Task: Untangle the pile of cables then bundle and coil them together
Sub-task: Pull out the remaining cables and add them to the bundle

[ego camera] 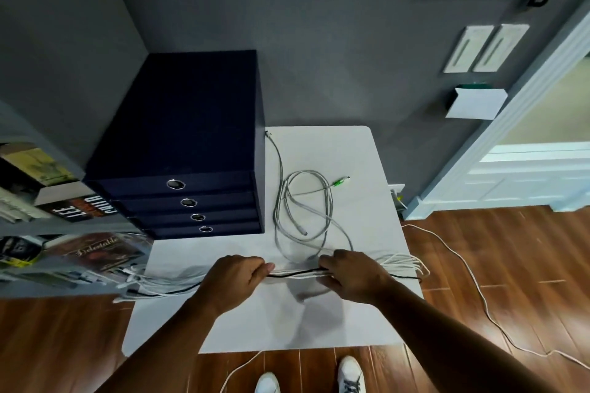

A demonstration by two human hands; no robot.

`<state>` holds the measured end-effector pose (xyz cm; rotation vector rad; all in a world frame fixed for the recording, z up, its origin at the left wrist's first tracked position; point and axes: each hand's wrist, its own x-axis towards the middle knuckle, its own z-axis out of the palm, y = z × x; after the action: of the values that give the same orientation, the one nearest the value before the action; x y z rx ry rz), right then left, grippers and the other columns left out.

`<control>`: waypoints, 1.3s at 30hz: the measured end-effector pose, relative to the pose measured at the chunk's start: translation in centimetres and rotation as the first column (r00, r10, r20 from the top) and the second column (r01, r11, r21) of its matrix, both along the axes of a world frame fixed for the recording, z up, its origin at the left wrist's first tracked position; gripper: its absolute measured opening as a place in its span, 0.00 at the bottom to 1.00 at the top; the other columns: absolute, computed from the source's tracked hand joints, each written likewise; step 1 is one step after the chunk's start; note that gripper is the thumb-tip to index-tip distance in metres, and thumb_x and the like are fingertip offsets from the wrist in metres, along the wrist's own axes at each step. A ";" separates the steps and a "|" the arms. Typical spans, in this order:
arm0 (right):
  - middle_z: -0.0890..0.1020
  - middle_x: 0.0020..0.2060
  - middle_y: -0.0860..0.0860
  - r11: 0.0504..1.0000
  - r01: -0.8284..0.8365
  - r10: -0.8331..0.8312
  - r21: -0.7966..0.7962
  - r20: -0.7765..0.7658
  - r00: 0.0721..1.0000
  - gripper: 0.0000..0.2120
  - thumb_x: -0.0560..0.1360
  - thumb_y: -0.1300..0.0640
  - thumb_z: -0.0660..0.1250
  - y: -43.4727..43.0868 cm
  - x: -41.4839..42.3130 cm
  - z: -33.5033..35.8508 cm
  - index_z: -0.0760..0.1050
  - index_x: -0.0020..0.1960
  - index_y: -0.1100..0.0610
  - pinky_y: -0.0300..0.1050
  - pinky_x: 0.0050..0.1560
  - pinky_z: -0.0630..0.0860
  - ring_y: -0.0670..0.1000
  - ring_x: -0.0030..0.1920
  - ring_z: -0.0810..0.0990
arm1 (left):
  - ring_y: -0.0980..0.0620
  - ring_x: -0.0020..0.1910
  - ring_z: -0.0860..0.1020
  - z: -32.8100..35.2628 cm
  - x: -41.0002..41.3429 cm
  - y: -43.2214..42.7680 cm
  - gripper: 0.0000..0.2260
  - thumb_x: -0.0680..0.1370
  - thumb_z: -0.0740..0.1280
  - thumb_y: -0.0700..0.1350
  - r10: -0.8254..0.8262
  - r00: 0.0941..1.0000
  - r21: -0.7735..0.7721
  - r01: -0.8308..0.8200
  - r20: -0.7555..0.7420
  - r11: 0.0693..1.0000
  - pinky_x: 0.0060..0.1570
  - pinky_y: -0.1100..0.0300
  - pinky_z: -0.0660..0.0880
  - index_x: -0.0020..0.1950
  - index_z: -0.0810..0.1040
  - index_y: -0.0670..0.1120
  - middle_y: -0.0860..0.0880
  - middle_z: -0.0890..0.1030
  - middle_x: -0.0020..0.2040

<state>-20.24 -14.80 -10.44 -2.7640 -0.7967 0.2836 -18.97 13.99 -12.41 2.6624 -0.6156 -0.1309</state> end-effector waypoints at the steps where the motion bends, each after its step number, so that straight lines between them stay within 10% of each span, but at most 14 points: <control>1: 0.82 0.46 0.56 1.000 -0.012 0.012 0.015 0.036 0.999 0.13 0.80 0.46 0.60 -0.5 0.0 -0.3 0.72 0.57 0.53 0.50 0.47 0.74 0.58 0.48 0.80 | 0.54 0.30 0.71 0.1 0.1 0.1 0.31 0.78 0.42 0.71 0.001 1.000 0.001 -0.001 -0.017 1.000 0.34 0.59 0.67 0.37 0.73 0.51 0.51 0.76 0.30; 12: 0.81 0.45 0.51 0.998 0.023 -0.029 0.057 0.113 0.993 0.12 0.80 0.48 0.58 -0.9 0.1 -1.6 0.73 0.56 0.54 0.47 0.54 0.67 0.54 0.49 0.76 | 0.56 0.32 0.74 4.6 2.8 -4.4 0.11 0.78 0.56 0.49 -0.044 0.871 0.076 0.093 -0.489 0.993 0.41 0.54 0.75 0.41 0.73 0.46 0.49 0.82 0.42; 25: 0.73 0.62 0.52 0.925 0.364 -0.311 0.112 -0.330 0.891 0.25 0.78 0.40 0.52 -0.2 3.2 0.1 0.74 0.65 0.53 0.48 0.63 0.64 0.55 0.64 0.68 | 0.45 0.49 0.80 4.0 0.4 -8.3 0.16 0.85 0.55 0.56 -0.191 0.934 0.070 0.221 -0.302 0.973 0.45 0.55 0.73 0.58 0.77 0.48 0.45 0.83 0.54; 32: 0.72 0.34 0.53 0.612 0.791 -0.607 0.026 -0.625 0.490 0.15 0.67 0.57 0.75 2.9 7.2 0.4 0.68 0.38 0.57 0.38 0.29 0.65 0.51 0.30 0.71 | 0.46 0.47 0.81 3.8 -0.1 -7.9 0.18 0.85 0.54 0.56 -0.238 0.945 0.073 0.260 -0.223 0.963 0.47 0.53 0.76 0.57 0.78 0.48 0.46 0.84 0.50; 39: 0.66 0.27 0.54 0.395 0.835 -0.260 0.383 -0.825 0.501 0.14 0.75 0.55 0.72 6.6 11.6 7.7 0.81 0.47 0.68 0.42 0.30 0.60 0.50 0.26 0.62 | 0.42 0.50 0.80 3.4 -0.7 -7.6 0.18 0.85 0.53 0.57 -0.188 0.943 0.057 0.211 -0.273 0.976 0.49 0.52 0.75 0.53 0.75 0.45 0.42 0.83 0.51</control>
<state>-8.59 -8.19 -2.76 -1.6881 0.3147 0.5595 -19.71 6.38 -8.97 2.5924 -0.8028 -0.5752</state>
